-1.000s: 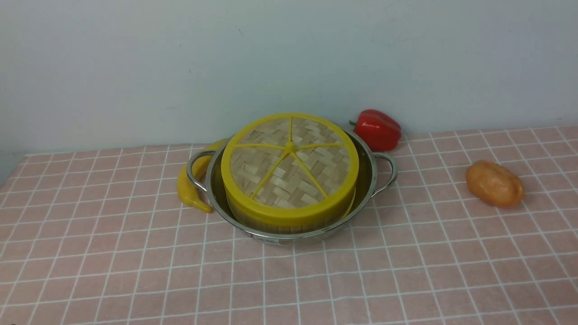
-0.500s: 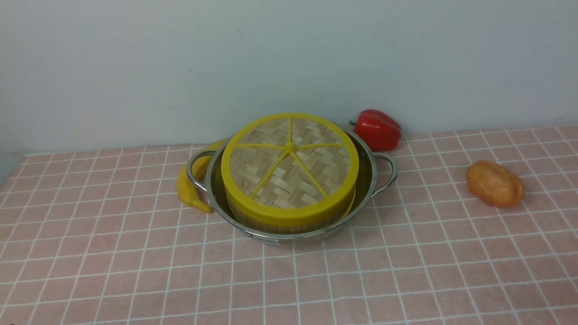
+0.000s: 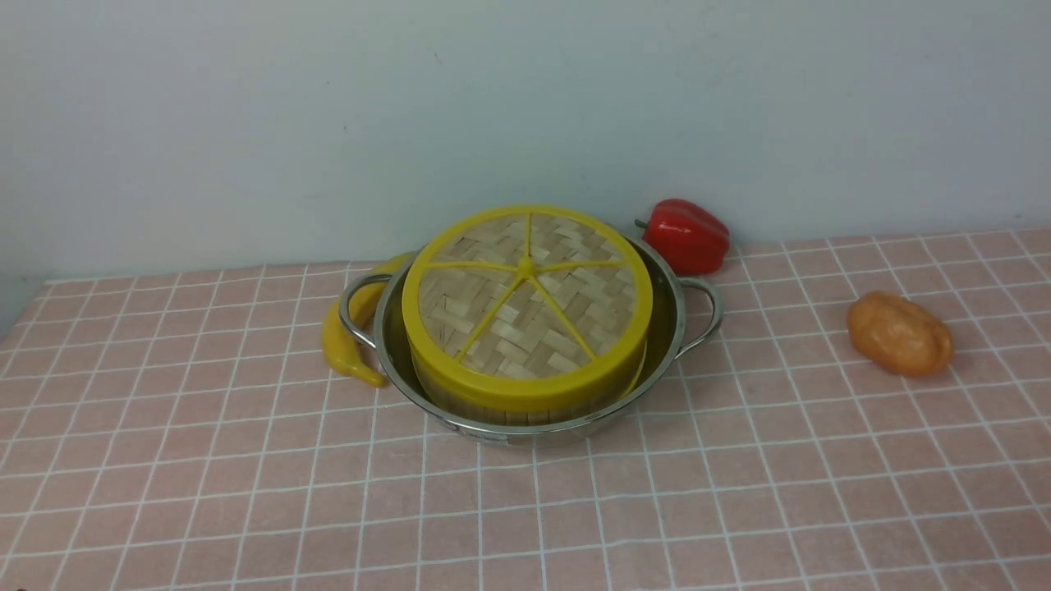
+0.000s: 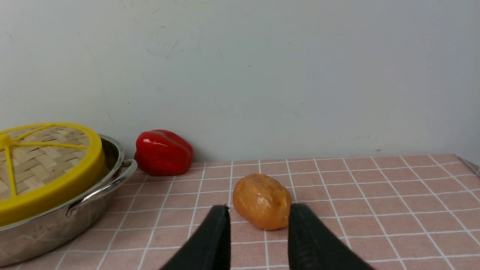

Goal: Place the steamer in the pot on the pink tablecloth, and put the lid on the steamer.

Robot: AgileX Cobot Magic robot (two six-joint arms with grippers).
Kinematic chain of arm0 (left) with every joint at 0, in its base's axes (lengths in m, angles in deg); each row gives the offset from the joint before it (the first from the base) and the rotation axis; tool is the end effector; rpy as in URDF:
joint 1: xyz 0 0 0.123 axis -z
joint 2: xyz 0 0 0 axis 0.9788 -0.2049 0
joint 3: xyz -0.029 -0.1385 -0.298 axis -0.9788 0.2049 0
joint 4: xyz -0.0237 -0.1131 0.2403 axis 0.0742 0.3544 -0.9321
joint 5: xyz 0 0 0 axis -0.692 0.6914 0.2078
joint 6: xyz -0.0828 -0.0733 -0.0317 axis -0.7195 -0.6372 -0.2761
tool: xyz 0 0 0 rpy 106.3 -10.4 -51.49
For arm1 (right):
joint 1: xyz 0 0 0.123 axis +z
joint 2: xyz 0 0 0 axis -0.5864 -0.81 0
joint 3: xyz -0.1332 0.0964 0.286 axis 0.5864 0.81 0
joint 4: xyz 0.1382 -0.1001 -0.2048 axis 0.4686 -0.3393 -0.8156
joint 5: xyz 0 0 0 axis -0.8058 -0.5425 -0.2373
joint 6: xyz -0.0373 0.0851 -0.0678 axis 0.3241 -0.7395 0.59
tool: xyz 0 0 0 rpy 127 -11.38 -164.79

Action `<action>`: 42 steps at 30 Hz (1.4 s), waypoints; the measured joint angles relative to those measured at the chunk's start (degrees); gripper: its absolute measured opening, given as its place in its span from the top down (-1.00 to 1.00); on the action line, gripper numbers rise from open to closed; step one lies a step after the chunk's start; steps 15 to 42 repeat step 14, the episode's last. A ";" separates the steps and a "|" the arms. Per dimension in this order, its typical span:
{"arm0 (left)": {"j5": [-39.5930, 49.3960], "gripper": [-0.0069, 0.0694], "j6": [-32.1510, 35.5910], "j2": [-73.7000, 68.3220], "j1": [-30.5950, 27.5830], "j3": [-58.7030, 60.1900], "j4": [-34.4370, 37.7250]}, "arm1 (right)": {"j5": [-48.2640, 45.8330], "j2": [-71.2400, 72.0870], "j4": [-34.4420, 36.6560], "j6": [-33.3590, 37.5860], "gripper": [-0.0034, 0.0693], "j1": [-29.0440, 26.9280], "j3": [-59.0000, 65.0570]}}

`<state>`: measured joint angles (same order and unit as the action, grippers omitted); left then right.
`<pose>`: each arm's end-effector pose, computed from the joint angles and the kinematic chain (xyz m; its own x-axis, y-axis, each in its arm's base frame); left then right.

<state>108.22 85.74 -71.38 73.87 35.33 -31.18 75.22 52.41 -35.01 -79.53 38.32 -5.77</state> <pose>0.0470 0.0010 0.1739 -0.2617 0.2470 -0.9330 0.0166 0.9677 0.2515 0.0514 -0.0017 0.1909 -0.1142 0.1714 -0.9786 0.0113 0.9852 0.1712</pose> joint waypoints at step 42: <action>0.00 0.18 0.00 0.00 0.00 0.00 0.00 | 0.00 0.00 0.00 0.00 0.25 0.00 0.00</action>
